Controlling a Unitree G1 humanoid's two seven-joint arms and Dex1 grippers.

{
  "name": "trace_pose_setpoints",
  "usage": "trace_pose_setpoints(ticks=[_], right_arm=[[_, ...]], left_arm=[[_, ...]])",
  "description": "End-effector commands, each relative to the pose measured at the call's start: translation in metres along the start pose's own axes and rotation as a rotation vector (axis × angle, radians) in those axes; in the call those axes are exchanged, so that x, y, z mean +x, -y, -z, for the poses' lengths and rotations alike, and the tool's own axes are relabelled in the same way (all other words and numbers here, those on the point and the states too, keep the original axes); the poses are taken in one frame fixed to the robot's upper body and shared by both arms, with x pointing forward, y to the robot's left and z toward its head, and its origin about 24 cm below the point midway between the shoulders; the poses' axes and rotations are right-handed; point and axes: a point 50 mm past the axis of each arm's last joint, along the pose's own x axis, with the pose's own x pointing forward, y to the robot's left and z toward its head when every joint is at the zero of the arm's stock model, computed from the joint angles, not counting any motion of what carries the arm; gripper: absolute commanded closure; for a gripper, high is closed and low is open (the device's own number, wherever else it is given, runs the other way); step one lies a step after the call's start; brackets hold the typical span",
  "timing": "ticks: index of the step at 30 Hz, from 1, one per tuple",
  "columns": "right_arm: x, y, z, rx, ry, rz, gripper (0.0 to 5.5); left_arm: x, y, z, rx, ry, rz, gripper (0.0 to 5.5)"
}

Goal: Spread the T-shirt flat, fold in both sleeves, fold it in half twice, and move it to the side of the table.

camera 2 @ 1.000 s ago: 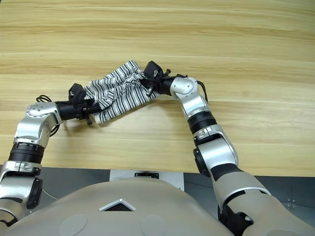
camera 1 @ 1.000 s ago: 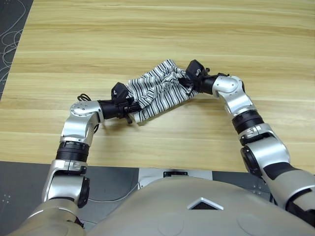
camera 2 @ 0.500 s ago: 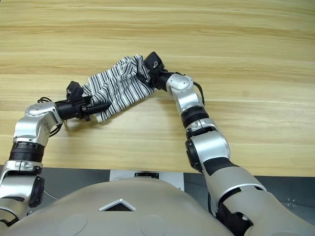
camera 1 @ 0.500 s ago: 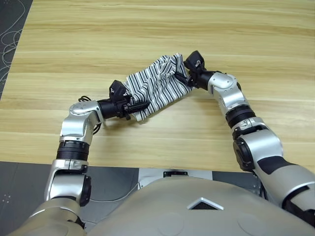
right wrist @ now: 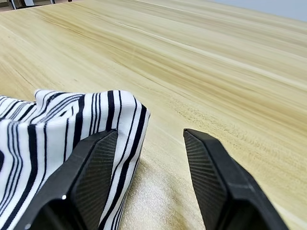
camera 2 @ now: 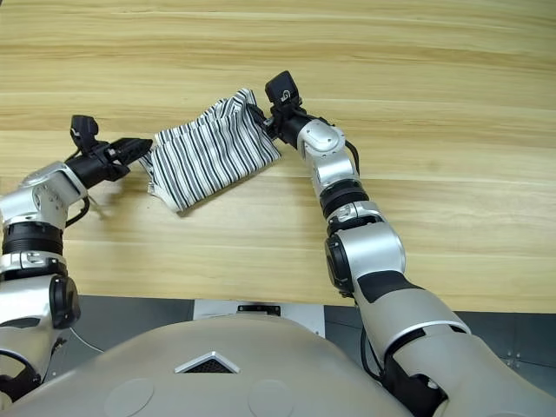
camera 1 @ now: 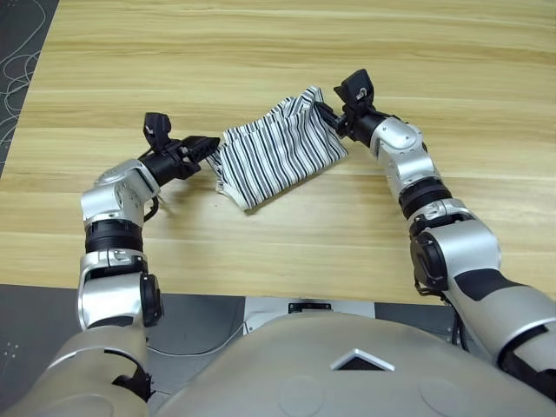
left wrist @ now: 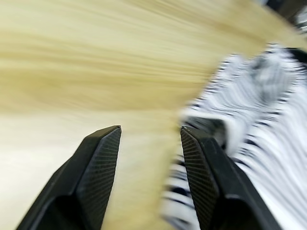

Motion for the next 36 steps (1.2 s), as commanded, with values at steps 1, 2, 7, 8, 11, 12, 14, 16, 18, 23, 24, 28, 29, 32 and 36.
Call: trace_pose_setpoints(ticks=[1,2,7,8,11,12,14,16,18,23,24,28,29,32,36], right_arm=[[0.002,0.0,-0.006,-0.068,0.015,0.012,2.97],[0.002,0.0,-0.006,-0.079,0.016,0.015,2.97],[0.005,-0.002,-0.001,-0.217,-0.042,0.061,2.97],[0.005,-0.001,0.0,-0.239,-0.05,0.079,2.97],[0.003,0.01,-0.013,-0.269,0.042,0.212,2.97],[0.001,0.015,-0.021,-0.285,0.099,0.261,2.97],[-0.002,0.02,-0.033,-0.303,0.179,0.325,2.97],[-0.004,0.023,-0.038,-0.316,0.222,0.357,2.97],[-0.005,0.022,-0.039,-0.319,0.245,0.37,2.97],[-0.006,0.01,-0.034,-0.307,0.272,0.334,2.97],[-0.006,0.008,-0.034,-0.306,0.274,0.327,2.97],[-0.007,0.007,-0.035,-0.293,0.279,0.32,2.97],[-0.006,0.006,-0.036,-0.29,0.282,0.315,2.97],[-0.005,0.003,-0.04,-0.288,0.296,0.3,2.97],[-0.005,-0.002,-0.046,-0.289,0.315,0.274,2.97]], left_arm=[[-0.009,-0.02,0.037,0.015,-0.171,-0.154,3.19],[-0.011,-0.025,0.038,0.03,-0.182,-0.184,3.19],[-0.011,-0.031,0.029,0.053,-0.164,-0.22,3.19],[-0.008,-0.029,0.021,0.057,-0.125,-0.205,3.19],[-0.001,-0.014,-0.017,0.101,0.039,-0.112,3.19],[0.0,-0.004,-0.033,0.13,0.104,-0.075,3.19],[0.0,0.015,-0.054,0.18,0.193,-0.032,3.19],[0.002,0.036,-0.062,0.227,0.225,0.0,3.19],[0.007,0.059,-0.06,0.265,0.223,0.045,3.19],[0.024,0.107,-0.034,0.31,0.157,0.132,3.19],[0.028,0.114,-0.027,0.318,0.136,0.151,3.19],[0.043,0.138,0.006,0.331,0.029,0.211,3.19],[0.046,0.137,0.014,0.332,0.002,0.202,3.19],[0.048,0.122,0.027,0.322,-0.055,0.15,3.19],[0.041,0.074,0.04,0.286,-0.138,-0.015,3.19]])
